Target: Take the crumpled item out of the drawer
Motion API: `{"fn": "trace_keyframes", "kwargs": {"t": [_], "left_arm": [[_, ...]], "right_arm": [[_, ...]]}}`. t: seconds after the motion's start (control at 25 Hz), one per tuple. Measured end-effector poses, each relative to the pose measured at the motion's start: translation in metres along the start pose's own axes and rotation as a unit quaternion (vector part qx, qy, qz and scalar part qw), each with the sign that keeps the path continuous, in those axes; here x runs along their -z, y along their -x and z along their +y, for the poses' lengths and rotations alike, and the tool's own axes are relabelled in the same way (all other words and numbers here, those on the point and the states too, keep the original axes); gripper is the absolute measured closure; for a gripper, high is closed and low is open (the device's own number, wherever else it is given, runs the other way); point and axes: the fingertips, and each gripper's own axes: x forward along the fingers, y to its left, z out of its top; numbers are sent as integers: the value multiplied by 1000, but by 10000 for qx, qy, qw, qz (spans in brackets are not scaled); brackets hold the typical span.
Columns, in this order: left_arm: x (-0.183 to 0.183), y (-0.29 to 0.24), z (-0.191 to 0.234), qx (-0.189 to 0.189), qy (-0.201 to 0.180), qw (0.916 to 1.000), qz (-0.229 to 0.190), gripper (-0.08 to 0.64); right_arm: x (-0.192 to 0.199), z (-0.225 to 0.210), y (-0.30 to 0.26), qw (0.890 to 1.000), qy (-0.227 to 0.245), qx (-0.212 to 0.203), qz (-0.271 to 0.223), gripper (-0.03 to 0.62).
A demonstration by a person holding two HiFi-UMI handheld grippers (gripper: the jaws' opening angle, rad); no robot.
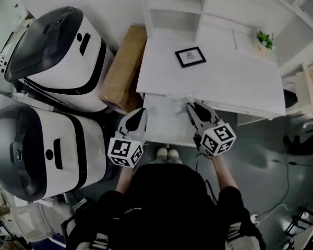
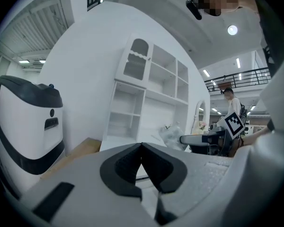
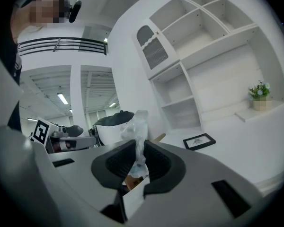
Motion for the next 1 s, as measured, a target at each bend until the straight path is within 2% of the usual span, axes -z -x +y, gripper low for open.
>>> {"fn": "trace_keyframes", "kwargs": {"t": [0.6,1.0], "left_arm": [[-45,13,-3,-188,-289,9980,-539,563],[-53,15,-1,-366,-396,9964,-648,561]], "right_arm": [[-57,-3,41,9946,414,343,-891,548],[-69,-15,47,9917,530,480,-1066,551]]}}
